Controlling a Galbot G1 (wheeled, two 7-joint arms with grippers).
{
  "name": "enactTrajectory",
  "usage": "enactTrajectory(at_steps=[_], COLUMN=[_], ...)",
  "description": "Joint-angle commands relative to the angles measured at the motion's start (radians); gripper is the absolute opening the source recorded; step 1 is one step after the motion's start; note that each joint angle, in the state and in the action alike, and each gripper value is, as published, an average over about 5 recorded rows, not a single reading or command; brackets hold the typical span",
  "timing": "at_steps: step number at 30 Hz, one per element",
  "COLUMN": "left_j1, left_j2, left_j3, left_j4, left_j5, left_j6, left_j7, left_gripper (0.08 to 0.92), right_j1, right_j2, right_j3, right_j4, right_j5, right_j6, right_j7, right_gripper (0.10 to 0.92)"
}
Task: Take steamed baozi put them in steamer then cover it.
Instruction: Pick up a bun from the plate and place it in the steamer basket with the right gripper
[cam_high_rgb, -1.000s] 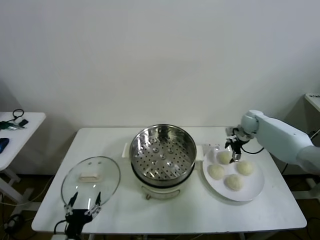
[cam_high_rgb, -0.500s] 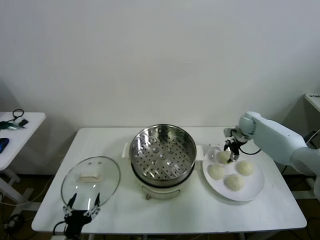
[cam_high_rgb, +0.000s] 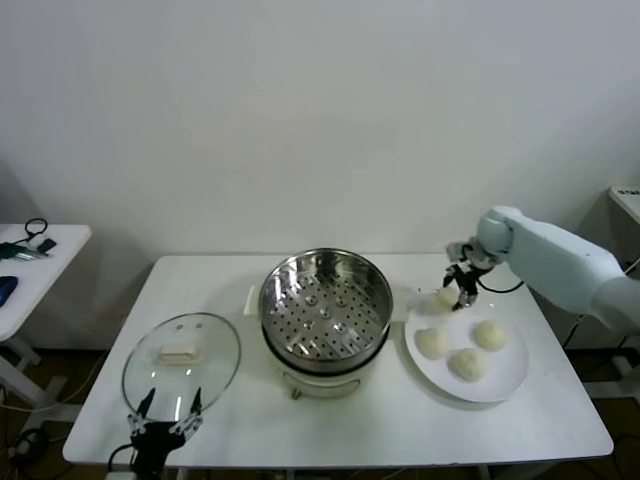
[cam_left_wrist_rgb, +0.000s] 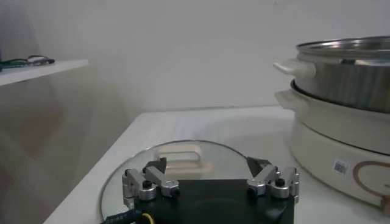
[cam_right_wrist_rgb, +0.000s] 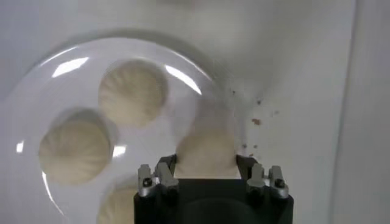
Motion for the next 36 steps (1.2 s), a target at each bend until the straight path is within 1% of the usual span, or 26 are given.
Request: enactTrajectory(at_steps=[1,5,8,12,17,20,22,26,36], left_j1=[0.002,0.005,0.007,0.010,0.018,0.022,0.025,0.032,0.038], left_j2=[0.003,0.008,0.010,0.010,0.010,0.009,0.009,0.009,0.008], left_j3=[0.007,0.006,0.005,0.007,0.004,0.002,-0.001,-0.006,-0.011], left_j4=[-0.011,-0.019,-0.025,-0.036,-0.053,-0.062,-0.065,-0.071,-0.073], left_j5=[0.002,0.003,0.003,0.003,0.002,0.002,0.002,0.001,-0.001], left_j6=[0.002,0.003,0.004,0.004,0.007,0.007,0.006,0.004,0.001], left_j7=[-0.004,-0.004,-0.004,-0.004,-0.004,-0.004,-0.004,-0.006,-0.008], left_gripper=[0.823,0.823,0.823,0.823,0.823,0.823,0.823,0.823,0.823], right_j1=[0.436,0.568,0.605,0.558,0.458,0.388,0.340,0.264,0.143], right_j2=[0.013,0.051,0.092,0.153,0.235,0.284,0.312,0.349,0.372], right_j3=[-0.279,-0.304,-0.279,-0.241,-0.222,-0.206,-0.195,-0.186,-0.170], right_j4=[0.291,0.457,0.573,0.624,0.575,0.507,0.459,0.384,0.268], right_j5=[0.096,0.102,0.062,-0.018,-0.167,-0.263,-0.301,-0.353,-0.407], right_j6=[0.134,0.222,0.289,0.336,0.372,0.385,0.388,0.393,0.394], right_j7=[-0.002,0.011,0.033,0.077,0.163,0.201,0.213,0.213,0.211], right_gripper=[0.670,0.670,0.670,0.670,0.670,0.670,0.670,0.670,0.670])
